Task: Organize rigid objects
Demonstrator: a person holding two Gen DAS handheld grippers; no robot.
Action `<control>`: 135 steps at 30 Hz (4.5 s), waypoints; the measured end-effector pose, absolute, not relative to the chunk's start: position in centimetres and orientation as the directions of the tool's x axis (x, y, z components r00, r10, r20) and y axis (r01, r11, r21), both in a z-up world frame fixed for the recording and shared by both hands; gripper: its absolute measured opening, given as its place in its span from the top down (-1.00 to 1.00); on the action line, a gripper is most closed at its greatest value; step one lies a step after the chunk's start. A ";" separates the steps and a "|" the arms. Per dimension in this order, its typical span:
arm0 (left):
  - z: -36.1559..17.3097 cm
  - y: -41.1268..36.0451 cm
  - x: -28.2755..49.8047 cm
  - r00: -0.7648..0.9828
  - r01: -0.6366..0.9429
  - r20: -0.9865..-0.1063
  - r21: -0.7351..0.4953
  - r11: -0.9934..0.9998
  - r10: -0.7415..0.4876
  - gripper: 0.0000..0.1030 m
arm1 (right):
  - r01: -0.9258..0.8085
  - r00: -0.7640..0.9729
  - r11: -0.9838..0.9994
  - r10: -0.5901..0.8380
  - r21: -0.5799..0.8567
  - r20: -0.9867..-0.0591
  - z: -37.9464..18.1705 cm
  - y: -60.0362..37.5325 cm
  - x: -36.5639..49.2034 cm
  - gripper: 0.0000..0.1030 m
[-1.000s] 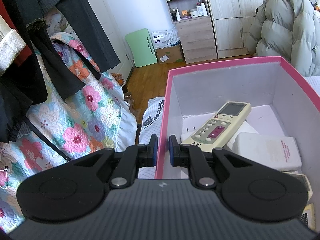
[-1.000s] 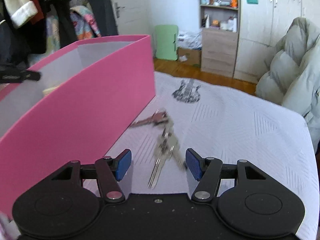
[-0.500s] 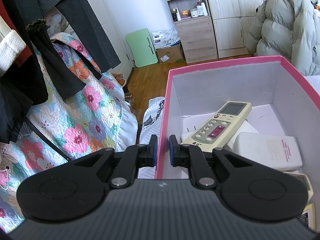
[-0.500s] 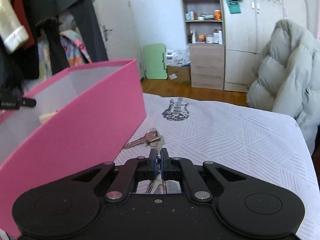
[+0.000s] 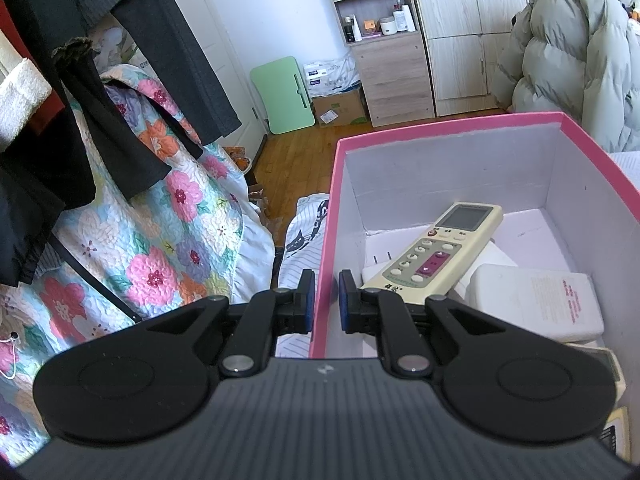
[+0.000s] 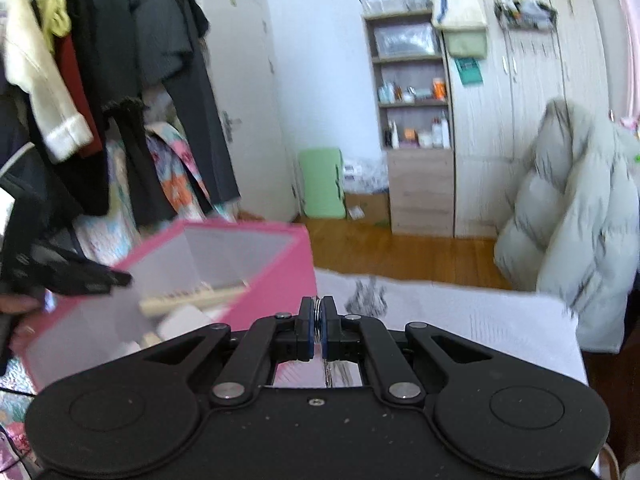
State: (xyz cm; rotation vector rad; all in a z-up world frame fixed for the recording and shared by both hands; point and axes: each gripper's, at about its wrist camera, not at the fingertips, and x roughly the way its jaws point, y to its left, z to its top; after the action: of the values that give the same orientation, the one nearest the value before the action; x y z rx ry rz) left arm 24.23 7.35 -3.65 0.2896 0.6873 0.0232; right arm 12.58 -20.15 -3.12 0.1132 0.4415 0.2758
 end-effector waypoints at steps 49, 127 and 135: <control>-3.4 7.0 24.4 0.781 0.084 -0.616 0.267 0.960 0.103 0.76 | -0.256 0.754 0.964 0.247 0.073 -0.608 -3.3 -21.1 14.0 0.39; -3.6 7.5 24.1 0.789 0.089 -0.609 0.244 0.966 0.081 0.76 | -0.415 0.563 0.878 0.455 0.239 -0.690 -3.7 -3.8 29.6 0.81; -3.7 7.4 24.1 0.789 0.088 -0.608 0.249 0.965 0.085 0.76 | -0.416 0.608 0.861 0.504 0.293 -0.614 -1.7 -6.4 26.8 0.38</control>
State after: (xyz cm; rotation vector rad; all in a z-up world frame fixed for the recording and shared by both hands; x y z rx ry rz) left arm 24.11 7.41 -3.68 0.2723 0.6637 -0.0014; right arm 26.83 -6.37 -1.72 0.1252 0.7476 0.5331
